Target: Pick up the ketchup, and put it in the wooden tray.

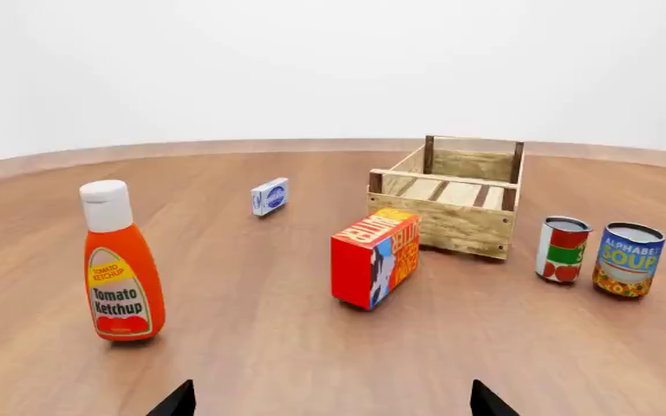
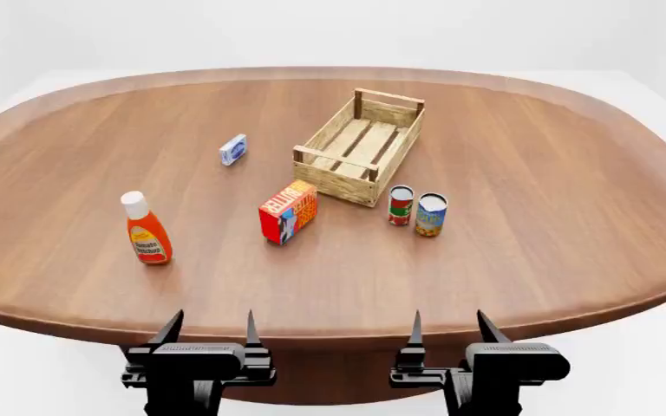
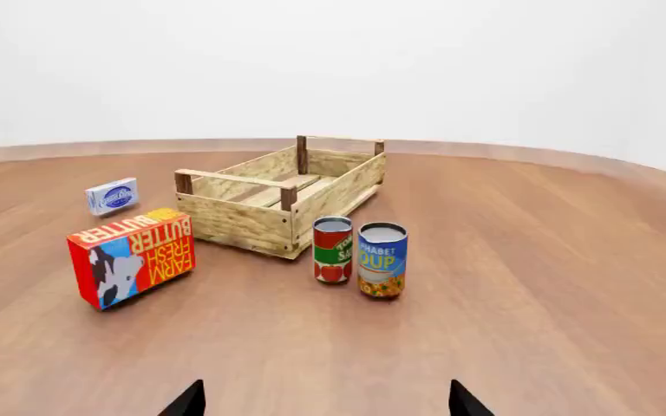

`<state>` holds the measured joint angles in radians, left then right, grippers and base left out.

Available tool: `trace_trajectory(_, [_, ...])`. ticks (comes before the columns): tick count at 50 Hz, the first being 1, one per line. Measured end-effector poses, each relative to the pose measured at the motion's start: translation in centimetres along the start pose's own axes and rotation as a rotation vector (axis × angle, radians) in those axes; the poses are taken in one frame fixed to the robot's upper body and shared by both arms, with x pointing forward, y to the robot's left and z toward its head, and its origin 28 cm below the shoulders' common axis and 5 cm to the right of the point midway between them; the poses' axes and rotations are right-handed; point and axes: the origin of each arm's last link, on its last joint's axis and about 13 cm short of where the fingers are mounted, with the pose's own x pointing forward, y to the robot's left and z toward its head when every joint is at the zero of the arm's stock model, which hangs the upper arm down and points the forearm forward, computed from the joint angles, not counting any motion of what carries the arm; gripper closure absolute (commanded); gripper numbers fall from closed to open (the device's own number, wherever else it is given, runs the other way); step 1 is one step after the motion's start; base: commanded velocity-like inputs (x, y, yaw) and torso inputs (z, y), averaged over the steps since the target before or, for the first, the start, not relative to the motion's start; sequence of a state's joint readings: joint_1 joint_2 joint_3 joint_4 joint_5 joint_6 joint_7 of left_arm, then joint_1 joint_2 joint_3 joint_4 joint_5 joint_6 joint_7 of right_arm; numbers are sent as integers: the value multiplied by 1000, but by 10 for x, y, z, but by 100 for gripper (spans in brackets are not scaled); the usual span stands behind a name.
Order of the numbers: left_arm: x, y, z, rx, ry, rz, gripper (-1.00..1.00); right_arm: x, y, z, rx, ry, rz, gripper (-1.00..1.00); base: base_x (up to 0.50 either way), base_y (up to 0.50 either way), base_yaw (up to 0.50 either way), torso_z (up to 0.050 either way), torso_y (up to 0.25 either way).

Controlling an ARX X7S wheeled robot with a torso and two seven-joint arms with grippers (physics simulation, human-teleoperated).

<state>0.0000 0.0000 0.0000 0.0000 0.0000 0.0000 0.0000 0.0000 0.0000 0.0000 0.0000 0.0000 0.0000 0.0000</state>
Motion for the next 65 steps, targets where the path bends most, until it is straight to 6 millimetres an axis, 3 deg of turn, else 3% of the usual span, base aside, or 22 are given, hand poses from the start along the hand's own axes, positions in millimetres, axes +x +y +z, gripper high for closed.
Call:
trace_trajectory(19, [3, 2, 3, -4, -15, -4, -100, 0, 0, 1, -31, 10, -9, -100, 0, -1, 0, 0, 0])
trace_trajectory(52, [12, 4, 6, 41, -56, 11, -100, 10, -1, 10, -39, 5, 0, -100, 0, -497, 0, 0, 0])
trace_trajectory(65, [25, 5, 18, 48, -79, -6, -100, 22, -6, 23, -45, -1, -26, -100, 0, -18, 0, 0, 0])
